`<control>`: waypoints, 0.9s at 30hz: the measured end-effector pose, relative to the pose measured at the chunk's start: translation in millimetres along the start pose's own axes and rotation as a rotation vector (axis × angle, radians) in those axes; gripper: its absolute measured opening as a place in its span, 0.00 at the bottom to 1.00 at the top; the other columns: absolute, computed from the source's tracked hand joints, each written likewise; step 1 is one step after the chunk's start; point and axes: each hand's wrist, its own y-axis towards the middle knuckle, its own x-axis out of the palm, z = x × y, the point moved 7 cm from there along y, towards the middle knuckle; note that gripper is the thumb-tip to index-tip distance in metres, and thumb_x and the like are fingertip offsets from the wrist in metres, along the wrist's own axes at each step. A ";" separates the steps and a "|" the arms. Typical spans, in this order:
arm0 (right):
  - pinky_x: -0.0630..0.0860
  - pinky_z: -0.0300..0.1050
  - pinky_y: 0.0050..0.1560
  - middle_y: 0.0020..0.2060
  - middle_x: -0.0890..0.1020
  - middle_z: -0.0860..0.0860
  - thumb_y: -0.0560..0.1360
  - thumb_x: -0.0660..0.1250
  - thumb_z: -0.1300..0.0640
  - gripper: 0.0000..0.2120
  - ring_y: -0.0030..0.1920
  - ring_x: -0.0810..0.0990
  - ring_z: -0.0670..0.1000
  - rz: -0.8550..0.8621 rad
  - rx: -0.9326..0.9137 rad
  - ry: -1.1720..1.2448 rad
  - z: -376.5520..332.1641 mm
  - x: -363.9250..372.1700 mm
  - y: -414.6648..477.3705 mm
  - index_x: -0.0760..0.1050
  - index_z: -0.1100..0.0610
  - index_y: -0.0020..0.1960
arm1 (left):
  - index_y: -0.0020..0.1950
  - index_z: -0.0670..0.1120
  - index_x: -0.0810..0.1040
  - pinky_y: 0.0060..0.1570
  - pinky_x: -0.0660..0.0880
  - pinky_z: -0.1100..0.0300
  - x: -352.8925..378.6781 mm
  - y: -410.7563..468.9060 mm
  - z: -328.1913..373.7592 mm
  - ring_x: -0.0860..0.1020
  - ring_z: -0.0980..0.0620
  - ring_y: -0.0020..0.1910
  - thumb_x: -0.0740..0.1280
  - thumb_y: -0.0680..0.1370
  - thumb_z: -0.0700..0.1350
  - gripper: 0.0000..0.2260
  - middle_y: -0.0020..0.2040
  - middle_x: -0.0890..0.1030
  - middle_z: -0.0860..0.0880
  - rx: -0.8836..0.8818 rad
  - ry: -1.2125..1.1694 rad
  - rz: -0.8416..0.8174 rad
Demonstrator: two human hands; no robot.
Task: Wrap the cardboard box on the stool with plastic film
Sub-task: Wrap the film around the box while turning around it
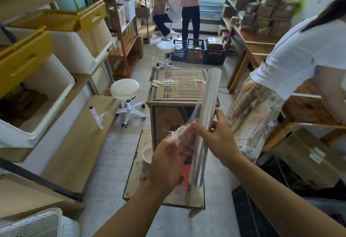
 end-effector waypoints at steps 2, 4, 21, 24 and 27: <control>0.82 0.39 0.40 0.47 0.83 0.56 0.72 0.77 0.59 0.28 0.43 0.86 0.49 -0.043 -0.027 0.016 -1.7 3.2 -5.5 0.66 0.56 0.66 | 0.61 0.35 0.78 0.66 0.73 0.44 1.5 1.6 3.4 0.77 0.38 0.64 0.59 0.82 0.48 0.18 0.62 0.79 0.34 -0.042 -0.190 0.012; 0.81 0.37 0.39 0.47 0.83 0.56 0.70 0.77 0.60 0.31 0.42 0.86 0.48 -0.077 -0.042 0.026 -4.0 7.1 -9.4 0.64 0.57 0.66 | 0.57 0.37 0.79 0.58 0.79 0.49 -1.8 5.0 3.0 0.82 0.42 0.54 0.65 0.81 0.51 0.18 0.54 0.82 0.37 -0.101 -0.268 0.072; 0.78 0.38 0.39 0.40 0.76 0.58 0.74 0.71 0.49 0.17 0.37 0.79 0.48 -0.214 -0.067 -0.014 0.8 34.2 -20.9 0.72 0.57 0.56 | 0.51 0.44 0.76 0.32 0.77 0.64 -70.2 3.6 34.8 0.76 0.56 0.31 0.69 0.78 0.48 0.09 0.36 0.75 0.50 -0.088 -0.233 0.186; 0.77 0.36 0.41 0.43 0.74 0.53 0.80 0.63 0.52 0.13 0.38 0.76 0.40 -0.266 -0.018 0.065 7.2 46.1 -21.7 0.71 0.59 0.60 | 0.44 0.46 0.81 0.36 0.76 0.63 -73.0 -2.5 47.7 0.77 0.56 0.30 0.63 0.82 0.45 0.10 0.30 0.76 0.52 -0.117 -0.143 0.195; 0.76 0.36 0.39 0.42 0.74 0.52 0.82 0.63 0.60 0.05 0.37 0.76 0.40 -0.274 -0.030 -0.047 8.7 53.8 -18.1 0.71 0.59 0.57 | 0.48 0.45 0.79 0.32 0.75 0.62 -98.8 1.8 69.2 0.75 0.56 0.29 0.66 0.79 0.44 0.03 0.29 0.74 0.52 -0.031 -0.087 0.312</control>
